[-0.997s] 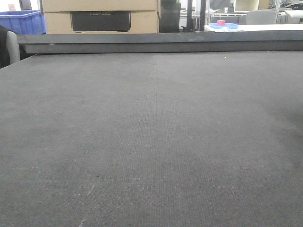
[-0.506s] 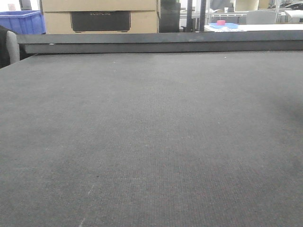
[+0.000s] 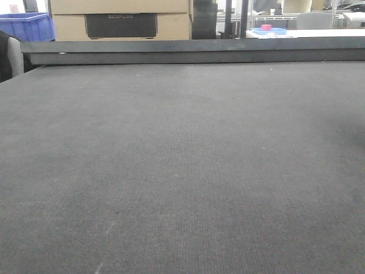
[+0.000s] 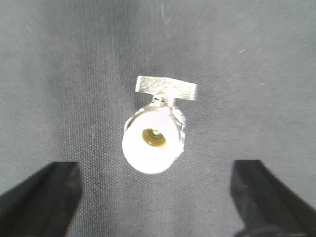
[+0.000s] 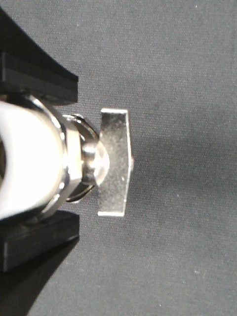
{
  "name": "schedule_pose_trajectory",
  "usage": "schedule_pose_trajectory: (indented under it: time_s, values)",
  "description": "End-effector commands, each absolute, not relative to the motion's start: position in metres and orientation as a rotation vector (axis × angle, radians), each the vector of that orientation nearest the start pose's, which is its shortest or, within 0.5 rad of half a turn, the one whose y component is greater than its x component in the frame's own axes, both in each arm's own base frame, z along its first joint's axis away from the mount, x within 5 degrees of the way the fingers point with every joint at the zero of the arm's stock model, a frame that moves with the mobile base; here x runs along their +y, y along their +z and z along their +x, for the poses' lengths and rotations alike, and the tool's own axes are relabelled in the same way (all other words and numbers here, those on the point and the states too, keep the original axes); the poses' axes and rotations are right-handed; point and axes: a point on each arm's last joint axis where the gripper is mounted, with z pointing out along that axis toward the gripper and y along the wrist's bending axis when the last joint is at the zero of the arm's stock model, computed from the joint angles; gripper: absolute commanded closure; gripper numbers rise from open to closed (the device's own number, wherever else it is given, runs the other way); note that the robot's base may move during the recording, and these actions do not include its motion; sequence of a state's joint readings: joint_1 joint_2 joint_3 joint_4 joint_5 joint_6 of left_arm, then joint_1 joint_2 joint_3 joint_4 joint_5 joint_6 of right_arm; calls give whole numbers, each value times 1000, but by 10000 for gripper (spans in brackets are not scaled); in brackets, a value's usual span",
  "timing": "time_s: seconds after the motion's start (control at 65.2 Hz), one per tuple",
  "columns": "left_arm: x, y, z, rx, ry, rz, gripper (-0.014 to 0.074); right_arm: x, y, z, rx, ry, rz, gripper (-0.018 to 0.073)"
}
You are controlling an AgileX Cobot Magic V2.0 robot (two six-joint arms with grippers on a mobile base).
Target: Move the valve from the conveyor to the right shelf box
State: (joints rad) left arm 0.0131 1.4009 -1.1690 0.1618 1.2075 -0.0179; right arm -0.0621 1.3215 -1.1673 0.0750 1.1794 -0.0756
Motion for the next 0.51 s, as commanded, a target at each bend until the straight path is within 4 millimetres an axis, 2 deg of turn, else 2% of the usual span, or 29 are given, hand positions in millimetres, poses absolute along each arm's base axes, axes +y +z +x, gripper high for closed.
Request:
schedule_pose_trajectory:
  time_s: [0.0, 0.077, 0.246, 0.491]
  values:
    - [19, 300, 270, 2902, 151, -2, 69, -11, 332, 247, 2776, 54, 5, 721]
    - [22, 293, 273, 2922, 98, 1, 88, -11, 332, 247, 2776, 54, 5, 721]
    - [31, 273, 274, 2938, 99, -41, 102, -11, 332, 247, 2776, 54, 5, 721]
    - [32, 257, 269, 2955, 120, -26, 102, -11, 332, 248, 2765, 53, 6, 721]
